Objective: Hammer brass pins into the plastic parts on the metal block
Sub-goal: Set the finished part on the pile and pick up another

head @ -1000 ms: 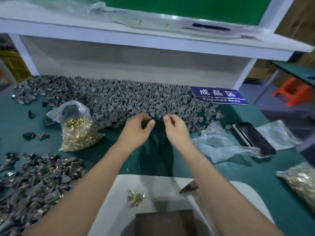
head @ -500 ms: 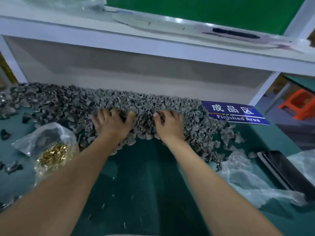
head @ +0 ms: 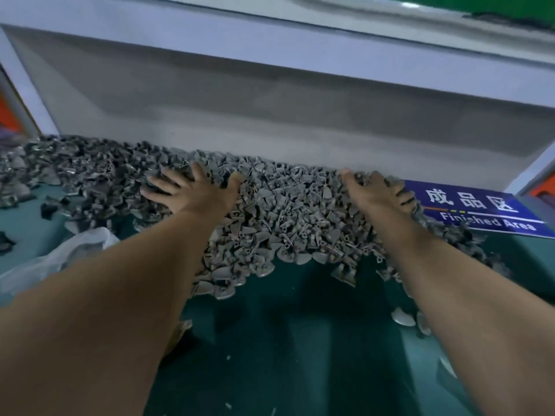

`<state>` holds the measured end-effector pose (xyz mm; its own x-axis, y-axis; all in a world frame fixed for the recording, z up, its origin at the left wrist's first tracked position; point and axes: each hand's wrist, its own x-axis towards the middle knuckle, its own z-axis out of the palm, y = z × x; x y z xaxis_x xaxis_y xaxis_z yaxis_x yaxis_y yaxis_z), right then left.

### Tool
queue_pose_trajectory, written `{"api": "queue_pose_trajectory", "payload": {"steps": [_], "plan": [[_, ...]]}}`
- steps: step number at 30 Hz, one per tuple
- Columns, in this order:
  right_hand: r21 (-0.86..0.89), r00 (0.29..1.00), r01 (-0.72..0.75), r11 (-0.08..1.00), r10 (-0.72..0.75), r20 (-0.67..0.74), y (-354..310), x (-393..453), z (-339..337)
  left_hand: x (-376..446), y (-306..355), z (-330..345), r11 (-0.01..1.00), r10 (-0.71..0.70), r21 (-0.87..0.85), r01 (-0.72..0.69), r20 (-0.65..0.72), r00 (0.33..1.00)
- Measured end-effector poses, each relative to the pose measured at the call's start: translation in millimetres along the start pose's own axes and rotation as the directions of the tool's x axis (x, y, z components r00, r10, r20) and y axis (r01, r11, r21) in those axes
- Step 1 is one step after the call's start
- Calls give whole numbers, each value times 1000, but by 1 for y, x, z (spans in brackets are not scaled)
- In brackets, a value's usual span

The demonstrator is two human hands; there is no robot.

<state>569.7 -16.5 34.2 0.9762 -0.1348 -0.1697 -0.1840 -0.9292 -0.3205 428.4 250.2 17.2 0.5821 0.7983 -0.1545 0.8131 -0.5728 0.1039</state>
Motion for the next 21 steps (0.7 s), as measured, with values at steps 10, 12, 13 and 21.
{"api": "queue_pose_trajectory", "payload": {"steps": [10, 12, 13, 21], "plan": [[107, 944, 322, 941, -327, 36, -21, 8, 15, -7, 15, 4, 988, 148, -54, -148, 7, 989], [195, 910, 396, 897, -412, 50, -23, 1, 18, -22, 21, 5, 979, 195, -57, -194, 7, 981], [235, 889, 431, 872, -454, 57, -25, -5, 21, -29, 22, 5, 973, 222, -70, -220, 11, 975], [304, 768, 579, 756, -631, 106, -28, -64, 34, -64, 24, 17, 871, 411, -273, -409, -55, 910]]}}
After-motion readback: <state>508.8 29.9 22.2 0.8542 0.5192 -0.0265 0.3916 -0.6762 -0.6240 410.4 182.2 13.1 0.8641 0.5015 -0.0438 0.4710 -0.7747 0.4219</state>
